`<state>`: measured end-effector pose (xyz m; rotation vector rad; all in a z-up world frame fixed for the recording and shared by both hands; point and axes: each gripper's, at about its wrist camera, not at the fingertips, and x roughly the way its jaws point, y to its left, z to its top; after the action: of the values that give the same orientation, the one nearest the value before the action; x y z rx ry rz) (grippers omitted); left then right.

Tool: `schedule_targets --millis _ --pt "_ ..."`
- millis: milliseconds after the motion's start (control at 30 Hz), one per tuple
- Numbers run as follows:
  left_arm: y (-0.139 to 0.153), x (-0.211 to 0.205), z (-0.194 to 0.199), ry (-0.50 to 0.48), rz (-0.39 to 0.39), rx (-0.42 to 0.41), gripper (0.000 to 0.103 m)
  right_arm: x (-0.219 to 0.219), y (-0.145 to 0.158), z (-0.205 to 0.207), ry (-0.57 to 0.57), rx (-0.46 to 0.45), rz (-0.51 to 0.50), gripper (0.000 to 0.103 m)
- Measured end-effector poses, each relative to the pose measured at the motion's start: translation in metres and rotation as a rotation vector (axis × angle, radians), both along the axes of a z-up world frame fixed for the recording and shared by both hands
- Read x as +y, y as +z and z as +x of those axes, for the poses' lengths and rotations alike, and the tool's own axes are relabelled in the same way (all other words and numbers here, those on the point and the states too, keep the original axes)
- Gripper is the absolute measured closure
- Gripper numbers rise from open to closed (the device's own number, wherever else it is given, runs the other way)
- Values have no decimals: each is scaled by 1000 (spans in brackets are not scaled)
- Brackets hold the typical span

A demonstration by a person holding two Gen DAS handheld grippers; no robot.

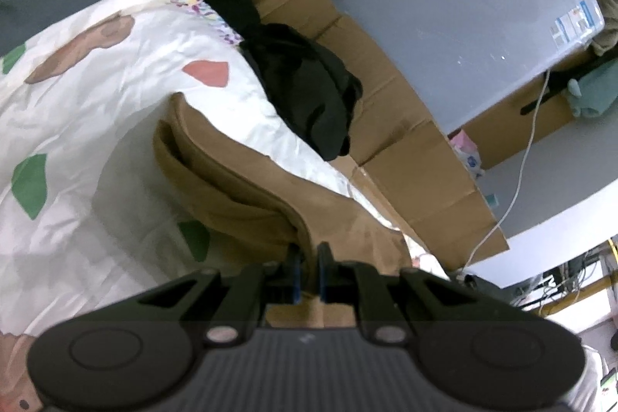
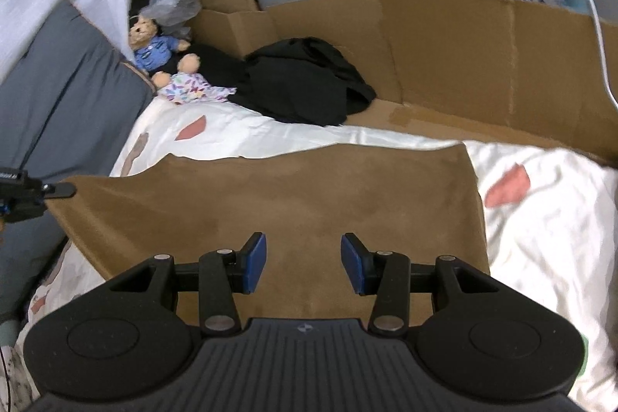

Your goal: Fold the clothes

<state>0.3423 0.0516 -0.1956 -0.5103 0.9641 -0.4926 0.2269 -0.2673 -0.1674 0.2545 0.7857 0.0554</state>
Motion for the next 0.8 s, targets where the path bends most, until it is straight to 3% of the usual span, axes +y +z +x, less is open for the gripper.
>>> schedule_targets --millis 133,333,500,800 --pt "1 -9 -3 -24 -10 -14 94 17 11 12 42 -13 -22 55" --pt "-7 -15 -2 -32 -5 -4 94 56 21 28 156 -60 21 49" --pt "-13 -20 -1 -39 -1 5 94 100 12 44 256 -66 7 48" --pt "-21 -27 5 -43 5 16 94 131 -8 61 329 -24 77 48"
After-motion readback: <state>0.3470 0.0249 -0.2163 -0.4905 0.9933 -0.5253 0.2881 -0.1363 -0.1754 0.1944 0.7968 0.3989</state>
